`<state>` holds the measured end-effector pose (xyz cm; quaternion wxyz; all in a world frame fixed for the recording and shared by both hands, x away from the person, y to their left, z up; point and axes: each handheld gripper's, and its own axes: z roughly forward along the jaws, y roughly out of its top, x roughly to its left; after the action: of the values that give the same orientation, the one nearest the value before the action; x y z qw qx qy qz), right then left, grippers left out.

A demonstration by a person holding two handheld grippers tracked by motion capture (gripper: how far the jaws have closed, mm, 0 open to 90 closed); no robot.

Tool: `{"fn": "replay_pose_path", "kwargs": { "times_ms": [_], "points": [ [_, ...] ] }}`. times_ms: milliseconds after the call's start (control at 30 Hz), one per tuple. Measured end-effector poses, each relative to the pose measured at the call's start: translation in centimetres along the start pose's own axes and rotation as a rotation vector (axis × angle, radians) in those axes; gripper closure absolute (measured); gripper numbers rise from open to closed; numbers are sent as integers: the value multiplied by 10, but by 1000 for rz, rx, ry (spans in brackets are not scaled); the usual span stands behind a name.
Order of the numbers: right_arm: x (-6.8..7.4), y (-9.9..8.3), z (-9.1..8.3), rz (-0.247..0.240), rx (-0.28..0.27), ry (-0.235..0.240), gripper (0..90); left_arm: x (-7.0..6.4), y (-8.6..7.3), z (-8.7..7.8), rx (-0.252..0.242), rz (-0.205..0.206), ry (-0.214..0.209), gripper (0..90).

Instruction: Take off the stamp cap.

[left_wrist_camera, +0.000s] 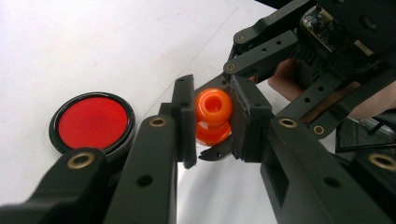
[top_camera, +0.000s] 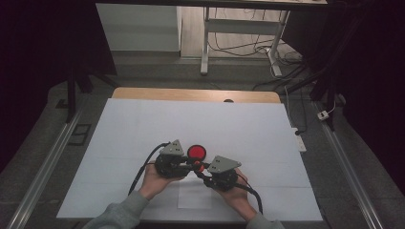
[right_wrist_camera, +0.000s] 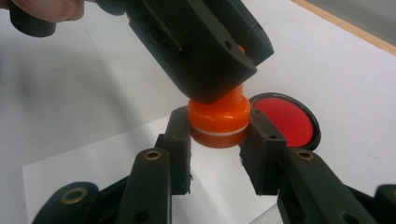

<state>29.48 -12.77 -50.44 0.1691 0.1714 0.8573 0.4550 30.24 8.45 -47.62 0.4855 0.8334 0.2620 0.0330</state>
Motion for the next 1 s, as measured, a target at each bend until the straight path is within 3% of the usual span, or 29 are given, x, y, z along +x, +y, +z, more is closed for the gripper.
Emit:
{"fn": "replay_pose_path", "kwargs": {
  "times_ms": [1000],
  "points": [
    [-1,-2,-2,25,-18,8,649,-1,-1,-2,-28,-6,-5,727]
  ]
}}
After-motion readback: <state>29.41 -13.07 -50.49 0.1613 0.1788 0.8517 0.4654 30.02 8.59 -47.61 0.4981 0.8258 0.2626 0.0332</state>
